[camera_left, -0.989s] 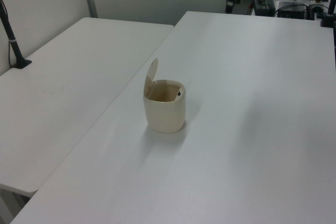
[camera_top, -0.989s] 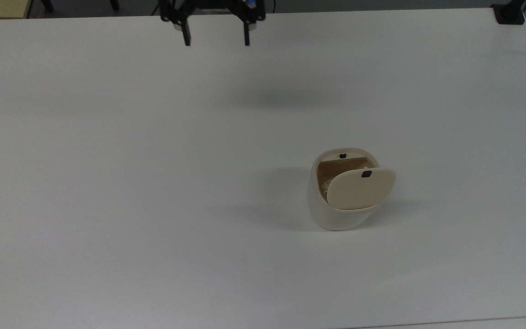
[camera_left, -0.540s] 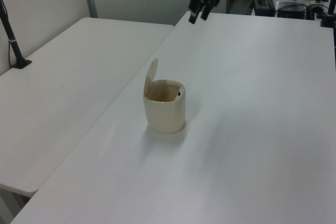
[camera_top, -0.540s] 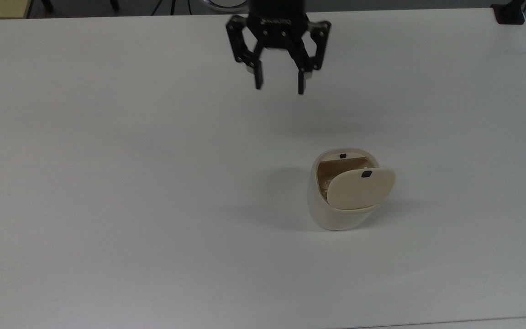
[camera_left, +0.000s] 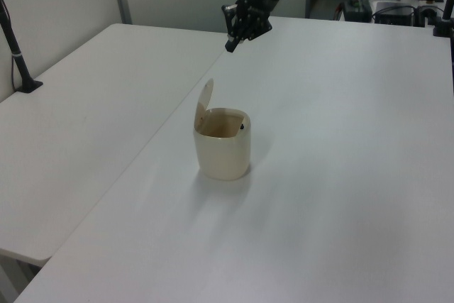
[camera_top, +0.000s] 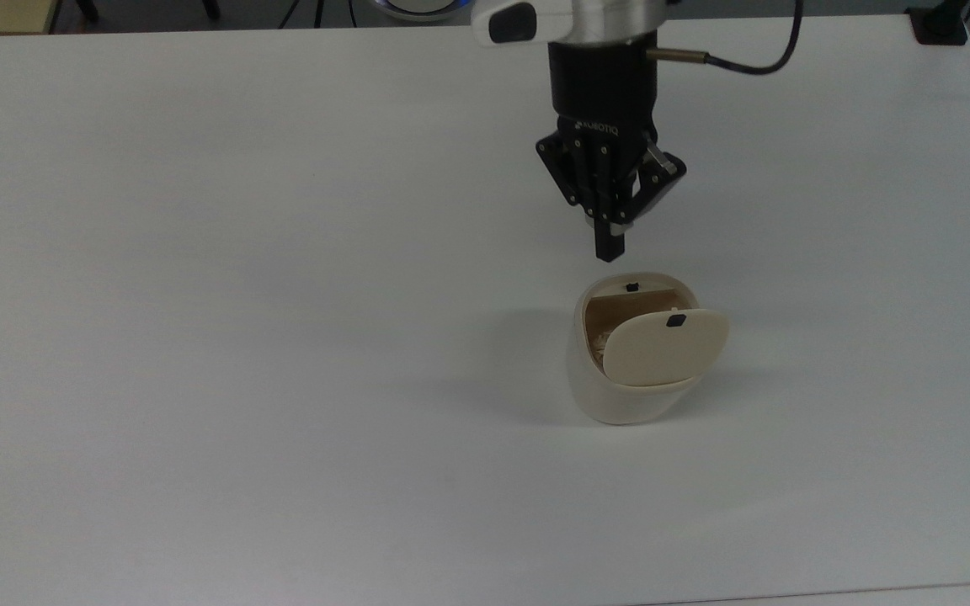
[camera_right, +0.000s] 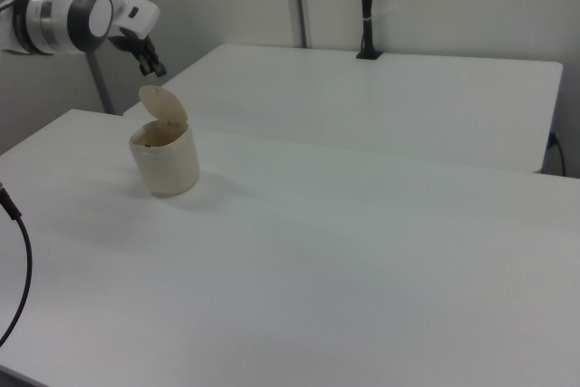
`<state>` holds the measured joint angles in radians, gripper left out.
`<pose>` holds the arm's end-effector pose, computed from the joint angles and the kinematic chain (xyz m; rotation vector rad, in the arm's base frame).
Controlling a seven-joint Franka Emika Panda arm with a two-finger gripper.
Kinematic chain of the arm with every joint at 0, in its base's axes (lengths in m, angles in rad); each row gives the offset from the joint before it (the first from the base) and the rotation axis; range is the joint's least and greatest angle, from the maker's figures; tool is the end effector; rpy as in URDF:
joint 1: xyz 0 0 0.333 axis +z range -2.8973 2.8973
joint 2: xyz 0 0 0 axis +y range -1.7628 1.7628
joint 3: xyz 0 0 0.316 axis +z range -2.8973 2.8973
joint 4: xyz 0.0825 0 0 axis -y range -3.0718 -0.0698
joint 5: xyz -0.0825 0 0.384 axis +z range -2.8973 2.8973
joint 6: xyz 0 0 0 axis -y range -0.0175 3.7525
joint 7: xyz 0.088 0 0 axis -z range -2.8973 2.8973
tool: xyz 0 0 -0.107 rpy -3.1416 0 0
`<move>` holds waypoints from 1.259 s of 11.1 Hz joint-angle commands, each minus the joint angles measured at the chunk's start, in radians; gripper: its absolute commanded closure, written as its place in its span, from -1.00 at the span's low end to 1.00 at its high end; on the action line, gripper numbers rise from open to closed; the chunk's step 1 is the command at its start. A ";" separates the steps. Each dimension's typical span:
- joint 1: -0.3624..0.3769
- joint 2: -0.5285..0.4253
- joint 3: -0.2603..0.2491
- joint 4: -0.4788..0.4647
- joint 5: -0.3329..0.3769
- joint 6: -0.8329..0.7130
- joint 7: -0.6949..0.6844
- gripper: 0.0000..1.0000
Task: Close the trash bin
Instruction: 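Move the gripper down toward the open lid of the cream bin, then push the raised lid edge with the gripper tips, tilting it over the bin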
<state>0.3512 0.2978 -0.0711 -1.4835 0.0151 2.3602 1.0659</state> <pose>0.6672 0.1995 0.5703 -2.5082 1.0369 -0.6381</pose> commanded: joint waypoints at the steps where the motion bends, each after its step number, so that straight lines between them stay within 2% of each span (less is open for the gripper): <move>1: 0.034 0.081 -0.010 0.058 -0.020 0.057 0.127 1.00; 7: 0.061 0.174 -0.019 0.144 -0.041 0.114 0.224 1.00; 14: 0.081 0.202 -0.015 0.134 -0.135 0.151 0.279 1.00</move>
<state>0.4118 0.4932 -0.0714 -1.3627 -0.0916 2.4984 1.3179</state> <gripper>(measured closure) 0.991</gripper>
